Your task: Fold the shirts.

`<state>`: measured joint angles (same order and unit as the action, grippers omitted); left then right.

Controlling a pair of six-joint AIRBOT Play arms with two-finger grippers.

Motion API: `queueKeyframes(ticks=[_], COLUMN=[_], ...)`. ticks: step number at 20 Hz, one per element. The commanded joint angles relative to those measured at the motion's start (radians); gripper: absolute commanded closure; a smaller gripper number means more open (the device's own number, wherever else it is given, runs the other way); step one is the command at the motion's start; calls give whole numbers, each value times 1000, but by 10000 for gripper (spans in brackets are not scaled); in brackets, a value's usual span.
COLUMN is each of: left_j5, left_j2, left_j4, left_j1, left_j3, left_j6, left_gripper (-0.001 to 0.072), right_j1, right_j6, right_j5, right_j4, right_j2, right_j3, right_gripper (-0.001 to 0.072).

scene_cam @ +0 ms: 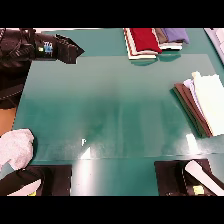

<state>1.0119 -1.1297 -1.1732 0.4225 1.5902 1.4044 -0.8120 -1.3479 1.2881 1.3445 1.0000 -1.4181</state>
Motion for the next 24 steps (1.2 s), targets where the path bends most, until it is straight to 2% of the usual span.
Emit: queueKeyframes(ticks=[1, 3, 8, 10, 11, 12, 13, 24], left_j5=[0, -5, 0, -10, -8, -9, -9, -9], left_j2=[0, 0, 0, 0, 0, 0, 0, 0], left_j4=[0, 0, 0, 0, 0, 0, 0, 2], left_j1=[1, 1, 1, 1, 1, 1, 1, 1], left_j3=[0, 0, 0, 0, 0, 0, 0, 0], left_j6=[0, 1, 1, 1, 1, 1, 1, 1], left_gripper=[684, 684, 684, 684, 684, 684, 684, 684], right_j1=[171, 339, 751, 869, 910, 944, 968, 999], right_j6=[-25, -24, -21, -19, -18, -5, -1, -1], right_j5=[-8, -9, -87, -134, -149, -157, -159, -159], right_j4=[-255, -307, -294, -294, -294, -295, -295, -296], right_j2=[0, 0, 0, 0, 0, 0, 0, 0], right_j3=[-52, -19, 91, 122, 132, 140, 143, 143], right_gripper=[111, 118, 138, 350, 484, 664, 690, 690])
